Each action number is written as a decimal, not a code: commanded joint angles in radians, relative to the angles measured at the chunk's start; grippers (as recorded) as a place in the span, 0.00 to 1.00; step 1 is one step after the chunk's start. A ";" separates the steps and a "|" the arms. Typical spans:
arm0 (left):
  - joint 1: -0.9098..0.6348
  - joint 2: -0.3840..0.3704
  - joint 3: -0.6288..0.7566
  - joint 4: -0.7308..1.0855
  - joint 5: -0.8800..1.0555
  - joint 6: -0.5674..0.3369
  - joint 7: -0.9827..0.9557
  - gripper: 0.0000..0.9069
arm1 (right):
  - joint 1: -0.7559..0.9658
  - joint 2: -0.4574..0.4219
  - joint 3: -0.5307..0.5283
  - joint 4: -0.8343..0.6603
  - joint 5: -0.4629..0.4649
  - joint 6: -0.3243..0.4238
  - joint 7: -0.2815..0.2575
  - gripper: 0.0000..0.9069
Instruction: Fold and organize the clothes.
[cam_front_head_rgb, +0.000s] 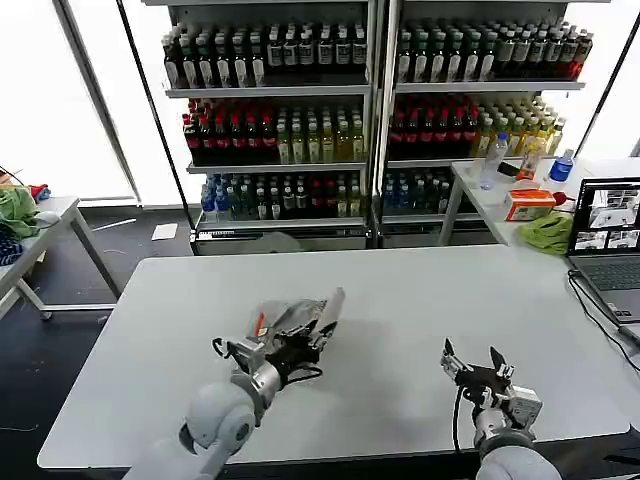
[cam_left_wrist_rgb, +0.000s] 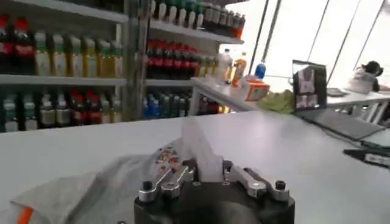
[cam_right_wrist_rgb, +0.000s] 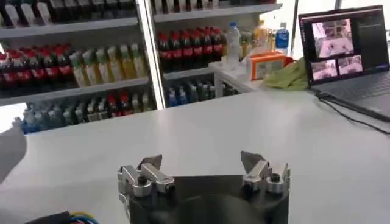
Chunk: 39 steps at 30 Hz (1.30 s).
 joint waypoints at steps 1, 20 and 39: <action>-0.034 -0.088 0.037 0.016 -0.033 -0.025 -0.008 1.00 | 0.016 -0.002 -0.009 -0.012 0.025 -0.019 0.006 1.00; 0.044 0.125 -0.195 -0.076 -0.026 0.054 -0.156 1.00 | 0.281 -0.024 -0.208 -0.127 0.582 -0.069 0.157 1.00; 0.105 0.141 -0.238 -0.091 -0.035 0.073 -0.170 1.00 | 0.507 -0.113 -0.393 -0.335 0.822 -0.073 0.249 1.00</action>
